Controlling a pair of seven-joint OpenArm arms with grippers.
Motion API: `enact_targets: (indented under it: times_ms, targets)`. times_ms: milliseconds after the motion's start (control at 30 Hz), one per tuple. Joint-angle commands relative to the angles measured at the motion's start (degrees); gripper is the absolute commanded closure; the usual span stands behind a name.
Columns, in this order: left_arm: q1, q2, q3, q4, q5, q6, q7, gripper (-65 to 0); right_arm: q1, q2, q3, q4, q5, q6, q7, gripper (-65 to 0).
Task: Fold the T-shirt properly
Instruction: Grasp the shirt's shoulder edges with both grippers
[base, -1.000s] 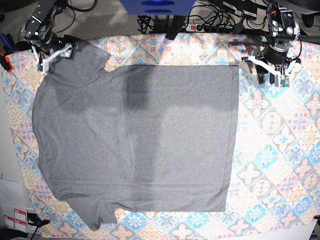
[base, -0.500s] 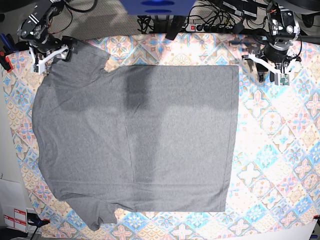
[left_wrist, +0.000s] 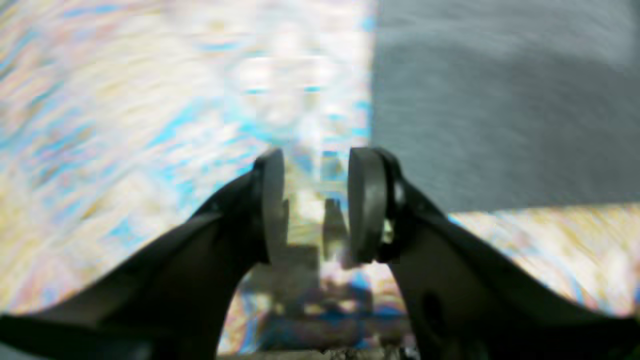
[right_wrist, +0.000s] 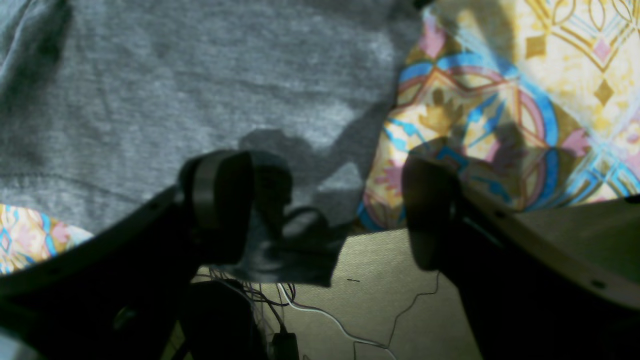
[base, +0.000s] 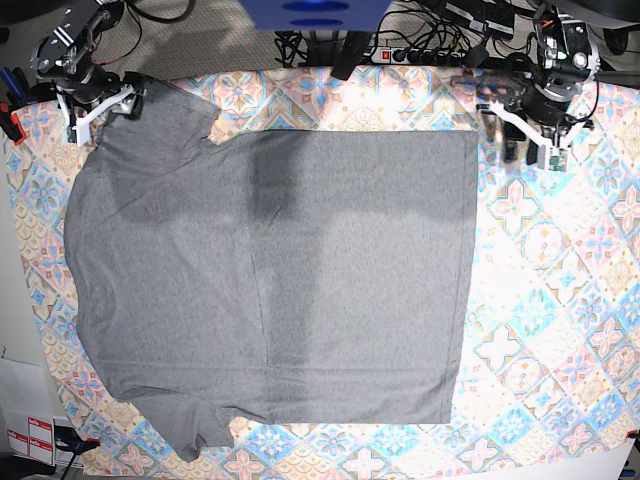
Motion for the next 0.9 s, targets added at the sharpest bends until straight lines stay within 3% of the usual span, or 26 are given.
enact_targets:
  times_ms: [0,200,300,533,867]
  targets:
    - [-0.6,-0.5,-0.4,-0.2,-0.2,-0.7,-0.9,-20.9,-0.5,-0.1,0.0,-0.2,-0.7,0.1,-2.2,-45.3]
    - [-1.2,0.7,-5.2,-6.2,-4.5,-7.4,-0.9,-20.9,-0.8,-0.1,0.0,-0.2,-0.7,0.1,-2.2,-45.3]
    - [-2.3,0.8,-8.2,-10.4,-8.6,-13.0,-0.8,-20.9,-1.6,-0.1,-0.1,0.0,-0.7,0.1,-2.2,-45.3]
    - [-9.4,0.7,-8.5,-19.3,-9.0,-22.9,6.6,-20.9,-1.5,-0.1,1.1,-0.3,-0.8,0.1,-2.2,-45.3]
    - [-13.9,0.2,-8.2,-27.3,-8.9,-23.4,6.3,-20.9,-2.2,-0.1,2.3,-0.3,-1.0,0.1,-2.2,-45.3]
